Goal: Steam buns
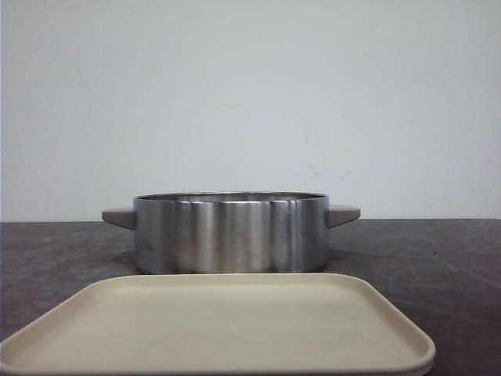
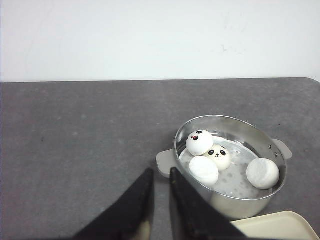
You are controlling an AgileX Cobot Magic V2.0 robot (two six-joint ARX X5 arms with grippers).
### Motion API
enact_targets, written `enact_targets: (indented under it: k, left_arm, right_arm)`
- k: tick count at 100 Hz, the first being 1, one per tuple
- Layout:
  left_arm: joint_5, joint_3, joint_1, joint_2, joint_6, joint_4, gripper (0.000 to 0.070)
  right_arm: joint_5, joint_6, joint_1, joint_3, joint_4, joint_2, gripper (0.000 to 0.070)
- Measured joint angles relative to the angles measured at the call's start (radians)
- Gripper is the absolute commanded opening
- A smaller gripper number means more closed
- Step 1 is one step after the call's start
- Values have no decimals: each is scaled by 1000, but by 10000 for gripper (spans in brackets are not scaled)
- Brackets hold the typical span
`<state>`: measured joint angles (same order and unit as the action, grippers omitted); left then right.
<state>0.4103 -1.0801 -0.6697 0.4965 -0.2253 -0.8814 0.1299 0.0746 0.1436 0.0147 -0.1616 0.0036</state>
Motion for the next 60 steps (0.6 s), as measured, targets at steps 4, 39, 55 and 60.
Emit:
enact_targets:
  k: [4,39,55,60]
  left_arm:
    - [0,0,0,0,0,0,11]
    - [0,0,0,0,0,0,11]
    - [3,0,0,0,3,1,12]
    - [6,0,0,0,18,0,12]
  right_arm:
    - [0,0,0,0,0,0,15]
    - [0,0,0,0,0,0,15]
    - [0,0,0,0,0,0,15]
    - [0,0,0,0,0,0,15]
